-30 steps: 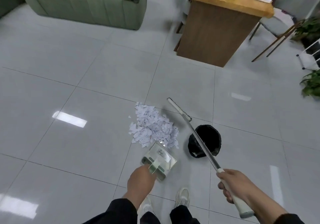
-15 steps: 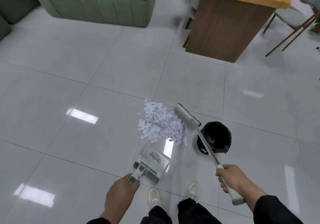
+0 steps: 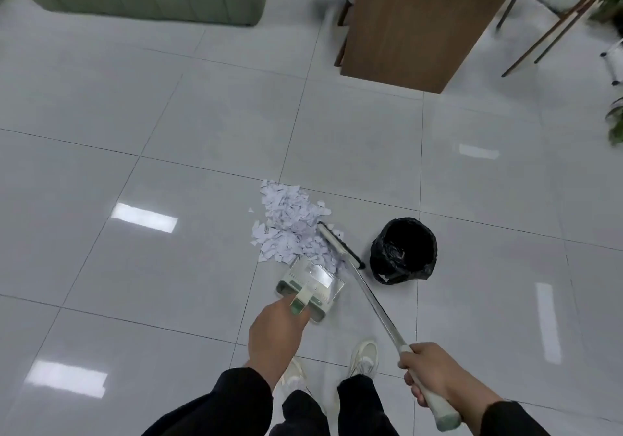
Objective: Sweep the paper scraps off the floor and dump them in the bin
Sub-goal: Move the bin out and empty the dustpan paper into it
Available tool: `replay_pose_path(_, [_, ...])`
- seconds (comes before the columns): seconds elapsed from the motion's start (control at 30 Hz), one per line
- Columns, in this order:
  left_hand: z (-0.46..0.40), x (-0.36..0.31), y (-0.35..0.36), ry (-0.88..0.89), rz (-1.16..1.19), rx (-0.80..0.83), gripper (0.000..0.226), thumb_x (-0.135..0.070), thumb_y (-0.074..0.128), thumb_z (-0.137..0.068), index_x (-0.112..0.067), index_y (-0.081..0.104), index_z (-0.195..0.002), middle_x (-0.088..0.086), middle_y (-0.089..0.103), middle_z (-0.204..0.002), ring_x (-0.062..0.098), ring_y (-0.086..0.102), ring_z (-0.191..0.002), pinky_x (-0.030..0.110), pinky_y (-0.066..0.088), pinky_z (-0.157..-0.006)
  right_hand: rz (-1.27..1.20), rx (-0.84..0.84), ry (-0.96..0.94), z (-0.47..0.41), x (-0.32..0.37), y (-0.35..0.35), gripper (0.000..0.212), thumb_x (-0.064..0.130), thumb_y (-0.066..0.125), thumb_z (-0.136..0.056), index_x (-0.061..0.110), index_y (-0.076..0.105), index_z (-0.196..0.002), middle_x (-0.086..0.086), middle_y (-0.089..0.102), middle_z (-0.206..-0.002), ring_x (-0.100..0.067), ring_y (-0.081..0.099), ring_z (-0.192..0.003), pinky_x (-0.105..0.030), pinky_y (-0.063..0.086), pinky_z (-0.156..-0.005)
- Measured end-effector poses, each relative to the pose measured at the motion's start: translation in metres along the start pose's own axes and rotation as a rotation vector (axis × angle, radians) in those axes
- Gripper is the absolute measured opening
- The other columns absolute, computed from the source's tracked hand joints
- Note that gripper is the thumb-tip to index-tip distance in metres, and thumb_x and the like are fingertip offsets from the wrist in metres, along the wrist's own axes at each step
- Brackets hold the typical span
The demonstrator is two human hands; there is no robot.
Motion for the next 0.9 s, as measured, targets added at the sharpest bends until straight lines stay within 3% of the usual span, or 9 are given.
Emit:
replay_pose_path(0.1, [-0.013, -0.030, 0.006, -0.002, 0.026, -0.024, 0.018, -0.049, 0.054, -0.096, -0.033, 0.061, -0.095, -0.011, 0.064, -0.080, 0.017, 0.062, -0.079, 0.032, 0.046, -0.065, 0.013, 0.072, 0.003, 0.019, -0.013, -0.008, 0.007, 0.005, 0.056, -0.089, 0.002, 0.058, -0.083, -0.016, 0.052, -0.061, -0.021, 0.043, -0.043, -0.022, 0.035, -0.044])
replay_pose_path(0.2, [-0.025, -0.056, 0.013, -0.001, 0.029, -0.023, 0.018, -0.038, 0.059, -0.096, -0.026, 0.056, -0.083, -0.012, 0.058, -0.072, 0.013, 0.056, -0.069, 0.027, 0.041, -0.058, 0.009, 0.090, -0.041, 0.044, -0.016, -0.033, 0.013, 0.013, 0.066, -0.080, 0.004, 0.060, -0.072, -0.015, 0.054, -0.061, -0.024, 0.046, -0.052, -0.024, 0.033, -0.047])
replay_pose_path(0.27, [-0.028, -0.054, 0.013, -0.020, 0.022, -0.036, 0.020, -0.041, 0.058, -0.095, -0.028, 0.056, -0.080, -0.011, 0.060, -0.073, 0.010, 0.056, -0.067, 0.026, 0.042, -0.059, 0.028, 0.106, -0.062, 0.060, -0.016, -0.045, 0.019, 0.019, 0.069, -0.077, 0.009, 0.056, -0.066, -0.014, 0.048, -0.062, -0.024, 0.045, -0.059, -0.026, 0.030, -0.054])
replay_pose_path(0.33, [-0.025, -0.056, 0.011, -0.019, -0.010, -0.068, 0.024, -0.050, 0.054, -0.097, -0.029, 0.063, -0.091, -0.010, 0.065, -0.079, 0.012, 0.060, -0.074, 0.029, 0.047, -0.064, 0.068, 0.089, -0.091, 0.074, -0.012, -0.068, 0.021, 0.026, 0.068, -0.070, 0.016, 0.052, -0.061, -0.009, 0.044, -0.059, -0.021, 0.043, -0.060, -0.027, 0.028, -0.056])
replay_pose_path(0.4, [-0.019, -0.052, 0.007, -0.013, -0.034, -0.095, 0.034, -0.055, 0.050, -0.098, -0.025, 0.066, -0.101, -0.008, 0.067, -0.082, 0.014, 0.061, -0.076, 0.029, 0.045, -0.062, 0.151, 0.072, -0.140, 0.083, -0.007, -0.082, 0.023, 0.025, 0.065, -0.076, 0.019, 0.051, -0.059, 0.002, 0.049, -0.053, -0.017, 0.046, -0.054, -0.025, 0.031, -0.056])
replay_pose_path(0.5, [-0.007, -0.047, 0.000, -0.036, -0.048, -0.119, 0.037, -0.059, 0.048, -0.099, -0.025, 0.061, -0.093, -0.010, 0.059, -0.070, 0.012, 0.056, -0.066, 0.027, 0.042, -0.057, 0.201, 0.033, -0.193, 0.083, 0.003, -0.106, 0.031, 0.010, 0.057, -0.094, 0.014, 0.051, -0.064, 0.002, 0.050, -0.050, -0.017, 0.044, -0.049, -0.024, 0.032, -0.052])
replay_pose_path(0.67, [0.024, -0.029, 0.003, -0.128, -0.058, -0.124, 0.041, -0.059, 0.048, -0.099, -0.027, 0.052, -0.075, -0.007, 0.060, -0.068, 0.007, 0.055, -0.061, 0.024, 0.041, -0.055, 0.233, -0.026, -0.172, 0.059, 0.027, -0.136, 0.020, 0.014, 0.053, -0.096, 0.000, 0.057, -0.083, -0.015, 0.049, -0.062, -0.021, 0.040, -0.045, -0.023, 0.033, -0.043])
replay_pose_path(0.9, [0.039, -0.017, 0.011, -0.218, -0.023, -0.195, 0.039, -0.055, 0.052, -0.098, -0.029, 0.047, -0.070, -0.008, 0.061, -0.067, 0.010, 0.057, -0.063, 0.026, 0.043, -0.057, 0.585, -0.064, -0.237, 0.001, 0.062, -0.125, 0.006, 0.010, 0.045, -0.090, 0.009, 0.045, -0.084, -0.011, 0.048, -0.067, -0.022, 0.047, -0.043, -0.025, 0.039, -0.042])
Point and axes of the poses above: each hand's wrist, its own z-axis away from the middle knuckle, its own y-axis out of the palm, x = y × z, the point moved 9 cm from there along -z, towards the middle knuckle
